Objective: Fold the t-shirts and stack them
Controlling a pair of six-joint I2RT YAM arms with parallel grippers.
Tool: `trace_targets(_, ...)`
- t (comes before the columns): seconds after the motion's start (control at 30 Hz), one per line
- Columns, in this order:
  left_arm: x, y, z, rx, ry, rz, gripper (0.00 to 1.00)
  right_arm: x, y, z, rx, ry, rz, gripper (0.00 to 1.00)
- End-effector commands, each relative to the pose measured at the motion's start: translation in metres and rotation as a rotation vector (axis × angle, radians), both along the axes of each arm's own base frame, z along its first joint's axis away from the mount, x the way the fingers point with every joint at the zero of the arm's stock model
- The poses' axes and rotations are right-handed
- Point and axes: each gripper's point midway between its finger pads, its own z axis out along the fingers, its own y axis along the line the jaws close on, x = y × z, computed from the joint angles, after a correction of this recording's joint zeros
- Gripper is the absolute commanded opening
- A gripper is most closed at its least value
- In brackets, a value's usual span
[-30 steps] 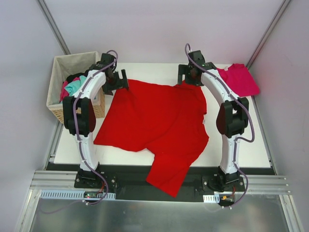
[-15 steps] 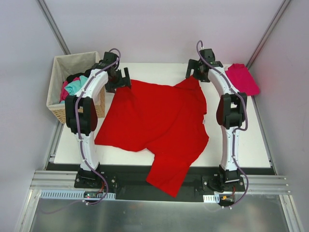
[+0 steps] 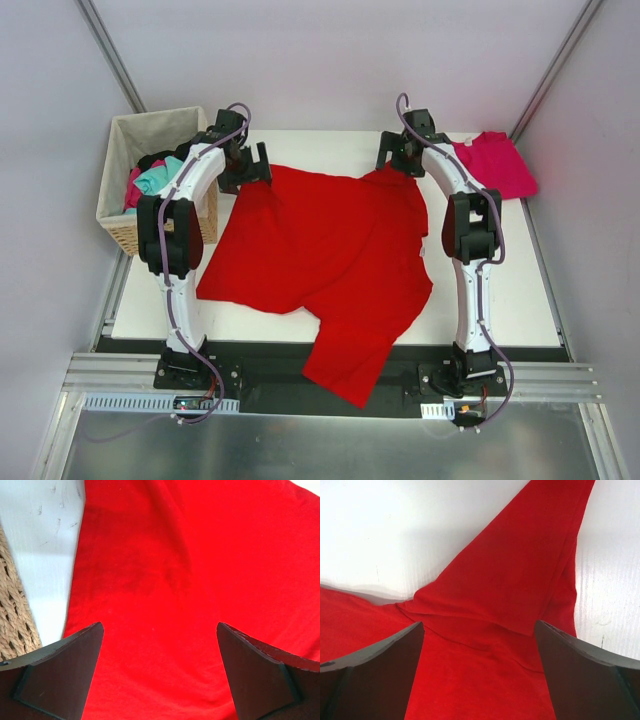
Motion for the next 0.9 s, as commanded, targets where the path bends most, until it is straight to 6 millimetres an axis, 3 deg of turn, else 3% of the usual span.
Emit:
trace_targets(0.0,0.002,0.002,0.003,0.019,-0.009,0.006,0.97,0.006,-0.003,0.018,0.002,-0.053,-0.007,0.96)
trace_targets(0.57,0.0,0.004,-0.001,0.029,-0.004,0.011,0.97,-0.004,-0.015,-0.003,0.002,-0.015,-0.043,0.93)
trace_targets(0.73,-0.001,0.004,-0.002,0.027,-0.004,0.015,0.97,-0.004,-0.016,-0.007,0.0,-0.009,-0.049,0.82)
trace_targets(0.87,-0.001,0.005,0.0,0.033,-0.011,0.016,0.97,-0.003,-0.016,-0.007,-0.003,-0.011,-0.056,0.66)
